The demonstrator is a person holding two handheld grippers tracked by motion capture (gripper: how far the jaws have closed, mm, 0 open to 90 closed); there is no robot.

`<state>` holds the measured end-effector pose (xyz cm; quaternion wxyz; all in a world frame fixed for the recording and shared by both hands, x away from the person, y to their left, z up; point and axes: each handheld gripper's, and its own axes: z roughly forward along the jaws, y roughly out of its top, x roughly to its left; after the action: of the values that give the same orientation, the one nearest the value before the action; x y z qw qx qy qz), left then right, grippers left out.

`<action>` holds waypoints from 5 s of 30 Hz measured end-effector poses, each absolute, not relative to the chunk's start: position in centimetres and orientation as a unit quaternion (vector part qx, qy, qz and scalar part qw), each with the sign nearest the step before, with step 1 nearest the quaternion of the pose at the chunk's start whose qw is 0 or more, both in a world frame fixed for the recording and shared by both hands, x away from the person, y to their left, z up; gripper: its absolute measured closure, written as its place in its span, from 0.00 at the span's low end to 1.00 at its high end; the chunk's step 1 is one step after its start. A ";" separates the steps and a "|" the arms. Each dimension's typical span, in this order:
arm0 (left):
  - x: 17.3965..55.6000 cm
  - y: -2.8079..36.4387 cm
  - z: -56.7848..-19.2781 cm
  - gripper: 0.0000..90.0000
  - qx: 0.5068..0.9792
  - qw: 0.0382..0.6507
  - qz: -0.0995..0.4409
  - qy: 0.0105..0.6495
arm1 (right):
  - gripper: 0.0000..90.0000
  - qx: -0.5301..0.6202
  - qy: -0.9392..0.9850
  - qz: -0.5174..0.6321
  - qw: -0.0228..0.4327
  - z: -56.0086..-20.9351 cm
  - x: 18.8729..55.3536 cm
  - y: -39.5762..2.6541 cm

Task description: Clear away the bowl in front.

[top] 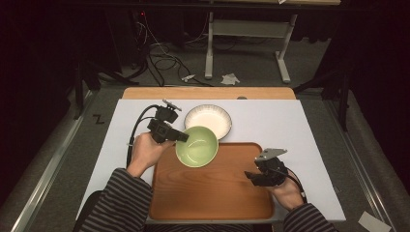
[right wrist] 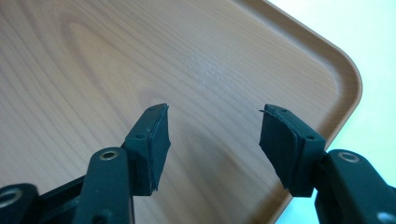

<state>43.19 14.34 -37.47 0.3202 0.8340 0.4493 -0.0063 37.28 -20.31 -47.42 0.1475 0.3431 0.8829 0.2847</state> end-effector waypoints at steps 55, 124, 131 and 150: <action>43.2 10.6 -45.8 0.95 0.853 0.264 -0.060 0.447 | 0.49 0.338 0.883 0.289 0.149 -47.2 37.1 -20.4; 41.5 13.6 -43.4 0.53 0.806 0.364 -0.014 0.467 | 0.49 0.338 0.885 0.286 0.142 -47.5 37.4 -20.1; 41.1 14.9 -42.9 0.52 0.795 0.375 -0.006 0.476 | 0.49 0.338 0.885 0.286 0.143 -47.4 37.2 -20.0; 40.0 17.9 -43.6 0.51 0.770 0.386 0.000 0.508 | 0.49 0.342 0.883 0.287 0.144 -47.4 37.2 -20.2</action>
<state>39.99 17.85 -43.65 0.3855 0.7700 0.5083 -0.0005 37.17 -20.17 -47.37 0.1439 0.3421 0.8832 0.2867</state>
